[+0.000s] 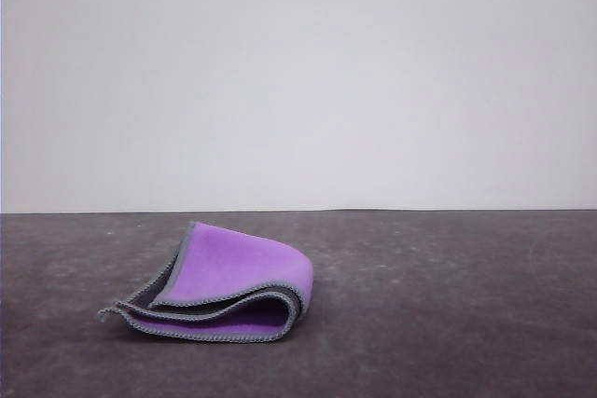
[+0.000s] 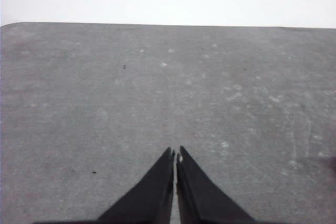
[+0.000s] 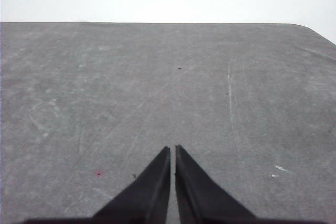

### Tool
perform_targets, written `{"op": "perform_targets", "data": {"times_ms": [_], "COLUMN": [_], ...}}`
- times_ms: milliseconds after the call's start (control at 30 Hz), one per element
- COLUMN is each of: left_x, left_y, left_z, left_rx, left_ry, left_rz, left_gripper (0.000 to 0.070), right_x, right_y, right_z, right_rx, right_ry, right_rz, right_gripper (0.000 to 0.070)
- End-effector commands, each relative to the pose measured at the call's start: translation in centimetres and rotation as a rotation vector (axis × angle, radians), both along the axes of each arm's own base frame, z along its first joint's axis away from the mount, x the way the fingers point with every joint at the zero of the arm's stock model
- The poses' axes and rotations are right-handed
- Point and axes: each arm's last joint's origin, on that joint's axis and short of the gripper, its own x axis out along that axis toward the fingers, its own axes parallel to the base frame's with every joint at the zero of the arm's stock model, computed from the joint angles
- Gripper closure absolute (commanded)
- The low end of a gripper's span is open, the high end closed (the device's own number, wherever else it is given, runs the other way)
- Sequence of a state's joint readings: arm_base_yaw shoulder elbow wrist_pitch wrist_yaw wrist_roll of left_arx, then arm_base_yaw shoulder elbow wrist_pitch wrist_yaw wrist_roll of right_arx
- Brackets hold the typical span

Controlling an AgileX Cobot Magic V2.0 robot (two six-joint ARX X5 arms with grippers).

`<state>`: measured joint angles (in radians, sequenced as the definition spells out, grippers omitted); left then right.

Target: Fold clothes

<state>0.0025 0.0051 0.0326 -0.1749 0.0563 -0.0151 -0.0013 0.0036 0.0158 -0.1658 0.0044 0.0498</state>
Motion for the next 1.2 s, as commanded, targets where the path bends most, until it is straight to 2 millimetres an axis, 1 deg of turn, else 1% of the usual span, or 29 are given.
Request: {"op": "perform_targets", "data": {"times_ms": [0,1167], "left_x": [0.11,0.11], "left_y": [0.01,0.01], "left_z": [-0.52,-0.52], "left_rx": [0.000,0.000], "left_ry": [0.003,0.003], "left_rz": [0.002,0.002], "left_gripper": [0.0700,0.0700], "right_x": [0.03,0.03], "right_y": [-0.01,-0.01], "right_z": [-0.05,-0.05], "right_rx": [0.009,0.009], "right_ry": [-0.005,-0.005], "right_rz": [-0.005,-0.005], "right_gripper": [0.0685,0.0685]}}
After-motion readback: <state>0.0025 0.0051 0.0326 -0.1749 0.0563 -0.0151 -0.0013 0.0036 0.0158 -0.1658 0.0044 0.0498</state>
